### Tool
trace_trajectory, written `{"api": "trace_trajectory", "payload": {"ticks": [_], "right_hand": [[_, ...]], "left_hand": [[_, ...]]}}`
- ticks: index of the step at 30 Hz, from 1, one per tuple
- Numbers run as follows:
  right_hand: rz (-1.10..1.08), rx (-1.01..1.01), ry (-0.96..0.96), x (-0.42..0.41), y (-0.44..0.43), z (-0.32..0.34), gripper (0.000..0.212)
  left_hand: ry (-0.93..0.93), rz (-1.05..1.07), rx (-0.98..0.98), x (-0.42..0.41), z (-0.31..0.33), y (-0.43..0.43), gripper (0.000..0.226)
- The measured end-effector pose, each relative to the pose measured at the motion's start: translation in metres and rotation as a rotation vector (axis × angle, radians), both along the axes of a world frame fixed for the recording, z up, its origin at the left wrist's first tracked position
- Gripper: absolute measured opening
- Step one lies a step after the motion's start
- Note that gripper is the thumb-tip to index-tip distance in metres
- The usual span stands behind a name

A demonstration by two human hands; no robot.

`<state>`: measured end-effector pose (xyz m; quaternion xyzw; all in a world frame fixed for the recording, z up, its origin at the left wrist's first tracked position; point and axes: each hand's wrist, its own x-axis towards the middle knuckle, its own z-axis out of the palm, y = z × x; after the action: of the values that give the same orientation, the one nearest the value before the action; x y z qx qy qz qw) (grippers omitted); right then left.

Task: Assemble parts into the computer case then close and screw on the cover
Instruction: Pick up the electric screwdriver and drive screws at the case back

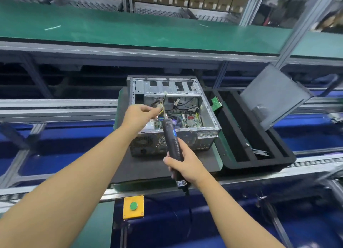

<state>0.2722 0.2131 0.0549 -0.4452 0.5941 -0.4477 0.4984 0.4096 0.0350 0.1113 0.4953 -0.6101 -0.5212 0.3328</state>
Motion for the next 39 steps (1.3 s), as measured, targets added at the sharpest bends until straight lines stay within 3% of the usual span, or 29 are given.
{"api": "trace_trajectory", "payload": {"ticks": [2, 4, 8, 11, 18, 28, 39], "right_hand": [[-0.004, -0.002, -0.013, 0.002, 0.007, -0.003, 0.058], [0.0, -0.004, -0.024, 0.004, 0.016, -0.008, 0.059], [0.011, 0.039, -0.027, 0.006, 0.034, -0.021, 0.082], [0.049, 0.079, -0.015, 0.01, 0.044, -0.031, 0.085], [0.069, 0.112, -0.018, 0.023, 0.042, -0.042, 0.083], [0.037, 0.157, -0.038, 0.034, 0.048, -0.049, 0.079], [-0.007, 0.175, -0.073, 0.046, 0.036, -0.05, 0.079]], "left_hand": [[-0.348, -0.01, -0.313, 0.009, -0.007, -0.014, 0.036], [-0.631, -0.139, -0.496, 0.01, -0.021, -0.034, 0.05], [-0.951, -0.313, -0.51, 0.002, -0.048, -0.066, 0.063], [-1.025, -0.302, -0.467, -0.003, -0.066, -0.071, 0.07], [-1.058, -0.195, -0.605, -0.006, -0.076, -0.067, 0.066], [-1.068, -0.257, -0.535, -0.005, -0.077, -0.055, 0.071], [-1.004, -0.204, -0.587, -0.004, -0.076, -0.049, 0.056]]}}
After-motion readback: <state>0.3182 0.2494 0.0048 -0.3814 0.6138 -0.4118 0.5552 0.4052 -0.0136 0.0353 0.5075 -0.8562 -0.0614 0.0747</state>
